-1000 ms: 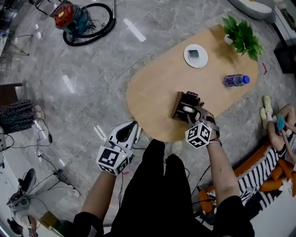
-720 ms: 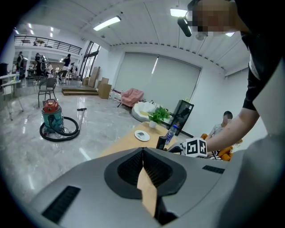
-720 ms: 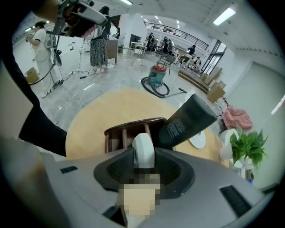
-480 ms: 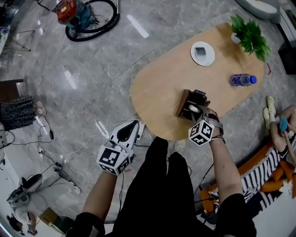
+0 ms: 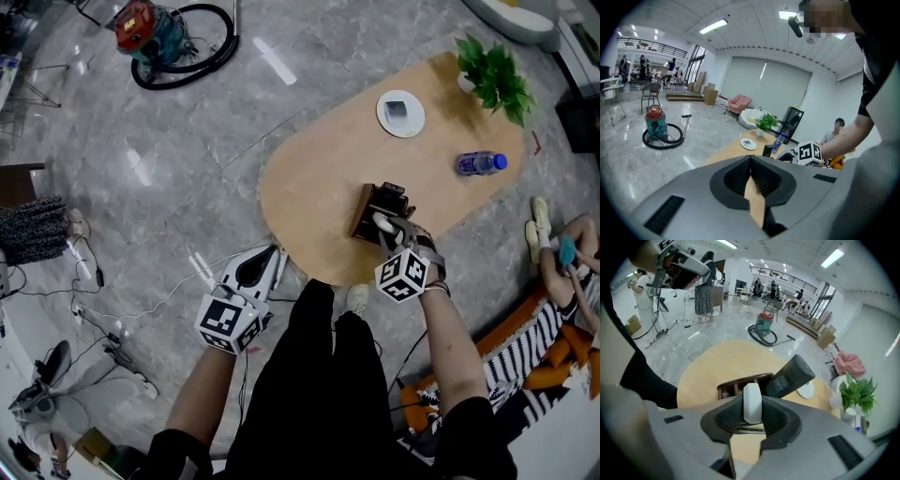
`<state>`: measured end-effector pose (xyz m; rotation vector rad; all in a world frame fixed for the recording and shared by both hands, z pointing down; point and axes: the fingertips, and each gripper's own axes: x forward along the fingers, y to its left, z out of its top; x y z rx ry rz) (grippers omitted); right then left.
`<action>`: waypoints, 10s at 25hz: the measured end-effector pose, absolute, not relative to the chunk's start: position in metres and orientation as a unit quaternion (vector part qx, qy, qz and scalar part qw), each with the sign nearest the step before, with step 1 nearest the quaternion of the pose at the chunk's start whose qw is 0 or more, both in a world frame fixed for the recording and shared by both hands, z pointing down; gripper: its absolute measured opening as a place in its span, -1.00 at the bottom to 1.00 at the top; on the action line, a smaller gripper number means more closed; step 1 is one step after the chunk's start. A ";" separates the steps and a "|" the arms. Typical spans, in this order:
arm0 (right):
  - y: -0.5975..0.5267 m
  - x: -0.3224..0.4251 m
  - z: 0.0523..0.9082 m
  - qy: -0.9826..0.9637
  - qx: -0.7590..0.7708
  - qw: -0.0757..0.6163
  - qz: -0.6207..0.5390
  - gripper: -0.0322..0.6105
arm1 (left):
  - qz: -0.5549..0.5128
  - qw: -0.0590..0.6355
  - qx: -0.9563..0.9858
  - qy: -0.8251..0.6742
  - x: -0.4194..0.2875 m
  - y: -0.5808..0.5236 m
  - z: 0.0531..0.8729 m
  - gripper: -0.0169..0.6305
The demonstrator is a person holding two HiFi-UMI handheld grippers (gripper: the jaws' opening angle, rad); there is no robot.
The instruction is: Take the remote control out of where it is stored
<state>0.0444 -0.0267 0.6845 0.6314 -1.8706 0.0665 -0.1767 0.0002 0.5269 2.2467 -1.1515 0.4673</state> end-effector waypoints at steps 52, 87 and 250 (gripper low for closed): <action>-0.122 0.260 0.706 -0.722 0.317 0.615 -0.024 -0.56 | 0.179 0.296 0.834 -0.431 -0.014 -0.089 0.543 -0.93; -0.177 0.153 0.777 -0.756 0.106 0.621 -0.178 -0.56 | 0.180 0.344 0.771 -0.505 -0.062 -0.080 0.587 -0.93; -0.010 0.221 0.534 -0.749 0.524 0.336 0.228 -0.77 | 0.553 -0.009 0.833 0.004 0.072 -0.089 0.640 -0.59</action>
